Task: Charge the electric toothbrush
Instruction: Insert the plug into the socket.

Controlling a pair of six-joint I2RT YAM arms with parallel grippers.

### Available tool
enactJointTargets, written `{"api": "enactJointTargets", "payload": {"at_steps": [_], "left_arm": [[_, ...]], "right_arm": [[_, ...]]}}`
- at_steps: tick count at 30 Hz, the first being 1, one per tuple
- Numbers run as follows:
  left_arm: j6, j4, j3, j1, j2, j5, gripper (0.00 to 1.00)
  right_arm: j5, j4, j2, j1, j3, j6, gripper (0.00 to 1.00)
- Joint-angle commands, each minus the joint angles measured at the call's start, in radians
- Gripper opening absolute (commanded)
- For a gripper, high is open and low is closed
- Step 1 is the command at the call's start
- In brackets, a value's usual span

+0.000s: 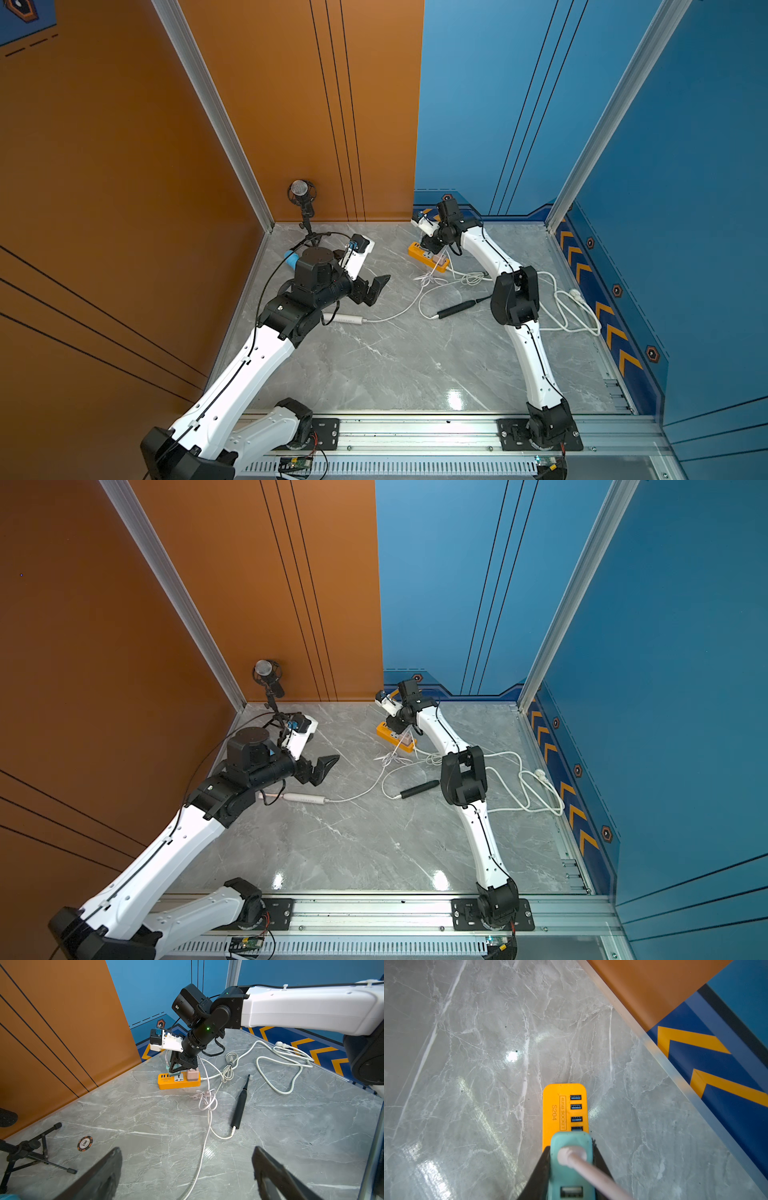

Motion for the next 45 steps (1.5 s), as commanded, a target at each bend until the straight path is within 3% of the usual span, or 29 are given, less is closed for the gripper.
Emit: {"api": "enactJointTargets", "payload": {"at_steps": [1, 8, 17, 24, 31, 35, 42, 45], "left_arm": [[-0.013, -0.009, 0.014, 0.011, -0.004, 0.033, 0.98], [-0.022, -0.009, 0.016, 0.025, -0.002, 0.048, 0.98], [-0.043, -0.010, 0.022, 0.042, 0.004, 0.065, 0.98], [-0.045, -0.012, 0.021, 0.048, 0.008, 0.070, 0.98], [-0.060, -0.010, 0.029, 0.065, 0.023, 0.100, 0.98], [-0.063, -0.009, 0.029, 0.069, 0.025, 0.102, 0.98], [-0.067, -0.009, 0.029, 0.074, 0.029, 0.107, 0.98], [-0.073, -0.011, 0.032, 0.077, 0.031, 0.107, 0.98]], "right_arm": [[-0.005, -0.091, 0.054, 0.002, -0.009, 0.012, 0.09], [0.013, -0.153, 0.032, 0.019, -0.014, -0.013, 0.09], [0.144, -0.218, 0.061, 0.033, -0.008, -0.016, 0.10], [0.115, -0.278, 0.070, 0.025, -0.002, -0.046, 0.09], [0.174, -0.282, 0.101, 0.042, -0.011, -0.072, 0.11], [0.237, -0.250, 0.111, 0.056, -0.042, -0.092, 0.18], [0.181, -0.208, 0.046, 0.020, -0.029, 0.012, 0.30], [0.158, -0.203, 0.014, 0.012, -0.029, 0.038, 0.41]]}}
